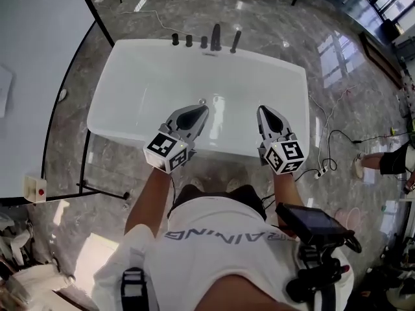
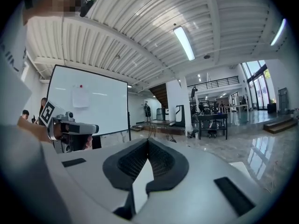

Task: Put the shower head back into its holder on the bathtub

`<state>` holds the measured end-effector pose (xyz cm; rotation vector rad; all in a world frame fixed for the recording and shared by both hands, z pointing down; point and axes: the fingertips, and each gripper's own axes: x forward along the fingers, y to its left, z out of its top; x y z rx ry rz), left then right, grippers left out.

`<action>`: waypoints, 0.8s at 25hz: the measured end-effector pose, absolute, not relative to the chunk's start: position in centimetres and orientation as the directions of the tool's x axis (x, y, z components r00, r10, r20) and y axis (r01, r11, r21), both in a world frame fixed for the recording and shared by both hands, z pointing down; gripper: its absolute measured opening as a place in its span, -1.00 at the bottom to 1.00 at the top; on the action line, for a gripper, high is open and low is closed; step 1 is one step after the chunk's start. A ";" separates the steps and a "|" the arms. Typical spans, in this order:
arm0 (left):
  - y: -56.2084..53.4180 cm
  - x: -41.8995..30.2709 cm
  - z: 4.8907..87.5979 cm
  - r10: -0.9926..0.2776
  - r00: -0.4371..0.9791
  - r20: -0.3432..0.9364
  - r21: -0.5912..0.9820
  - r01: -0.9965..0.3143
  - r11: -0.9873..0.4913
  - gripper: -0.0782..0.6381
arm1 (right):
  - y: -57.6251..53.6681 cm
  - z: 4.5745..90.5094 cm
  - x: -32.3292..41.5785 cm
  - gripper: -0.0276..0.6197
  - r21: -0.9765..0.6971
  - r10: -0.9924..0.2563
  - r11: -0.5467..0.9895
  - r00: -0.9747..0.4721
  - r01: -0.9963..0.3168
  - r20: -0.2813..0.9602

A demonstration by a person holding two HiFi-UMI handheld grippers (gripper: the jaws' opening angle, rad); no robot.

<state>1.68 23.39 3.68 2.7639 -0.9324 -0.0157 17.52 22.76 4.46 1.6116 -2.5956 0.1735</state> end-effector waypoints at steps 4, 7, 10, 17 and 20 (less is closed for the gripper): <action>24.2 2.1 2.9 -0.620 0.782 0.067 0.212 -0.618 -0.757 -0.71 | 22.7 3.3 17.8 -0.88 -0.072 -0.877 0.465 -0.470 -0.883 0.099; 25.0 3.4 2.2 -0.631 0.774 0.054 0.204 -0.627 -0.751 -0.71 | 23.4 2.4 18.7 -0.88 -0.063 -0.866 0.490 -0.494 -0.869 0.082; 25.6 5.1 2.0 -0.639 0.767 0.048 0.207 -0.634 -0.745 -0.71 | 24.2 2.0 19.8 -0.88 -0.058 -0.855 0.510 -0.513 -0.858 0.080; 26.6 8.3 2.5 -0.648 0.760 0.044 0.221 -0.640 -0.736 -0.71 | 25.4 2.5 22.8 -0.88 -0.061 -0.853 0.512 -0.515 -0.857 0.085; 25.9 9.1 2.4 -0.655 0.754 0.049 0.220 -0.648 -0.729 -0.71 | 25.2 2.4 24.0 -0.88 -0.064 -0.855 0.508 -0.512 -0.859 0.085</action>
